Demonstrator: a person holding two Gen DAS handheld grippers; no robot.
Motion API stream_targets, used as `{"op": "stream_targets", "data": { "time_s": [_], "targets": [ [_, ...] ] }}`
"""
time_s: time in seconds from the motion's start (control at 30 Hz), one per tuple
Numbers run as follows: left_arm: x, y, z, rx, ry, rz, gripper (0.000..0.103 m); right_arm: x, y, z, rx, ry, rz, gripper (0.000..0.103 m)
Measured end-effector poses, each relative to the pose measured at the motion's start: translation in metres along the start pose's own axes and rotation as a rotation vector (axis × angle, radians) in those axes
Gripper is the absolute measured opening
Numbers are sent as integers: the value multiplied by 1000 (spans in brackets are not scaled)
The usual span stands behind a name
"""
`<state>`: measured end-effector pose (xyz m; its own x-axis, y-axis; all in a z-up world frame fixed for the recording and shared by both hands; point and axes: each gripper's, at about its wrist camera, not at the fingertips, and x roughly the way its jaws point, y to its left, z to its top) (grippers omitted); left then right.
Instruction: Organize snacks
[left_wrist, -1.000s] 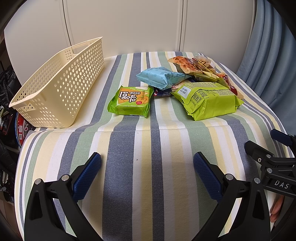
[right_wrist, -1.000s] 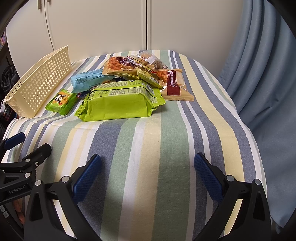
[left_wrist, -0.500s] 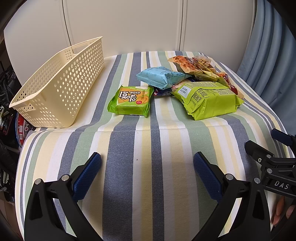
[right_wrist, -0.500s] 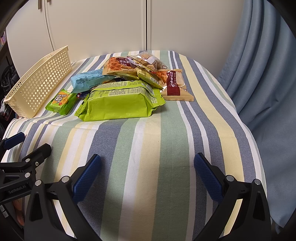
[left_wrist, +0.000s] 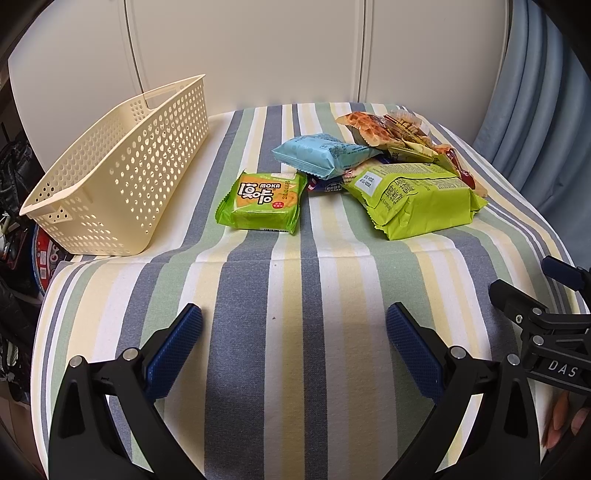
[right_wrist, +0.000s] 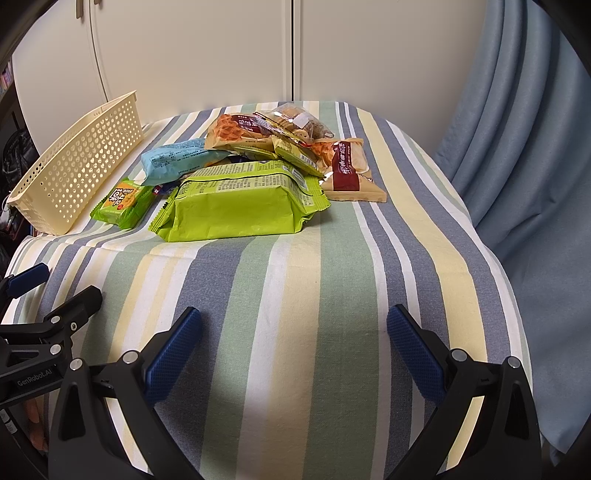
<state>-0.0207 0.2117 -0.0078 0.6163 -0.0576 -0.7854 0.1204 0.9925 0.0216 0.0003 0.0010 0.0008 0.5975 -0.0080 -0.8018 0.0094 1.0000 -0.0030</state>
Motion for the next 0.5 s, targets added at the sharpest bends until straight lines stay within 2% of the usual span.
{"op": "stream_targets", "data": {
  "time_s": [0.5],
  "targets": [
    [-1,0,1,-4,4,-6,101,-1,-1,2,1,-2,-2,98]
  ]
}}
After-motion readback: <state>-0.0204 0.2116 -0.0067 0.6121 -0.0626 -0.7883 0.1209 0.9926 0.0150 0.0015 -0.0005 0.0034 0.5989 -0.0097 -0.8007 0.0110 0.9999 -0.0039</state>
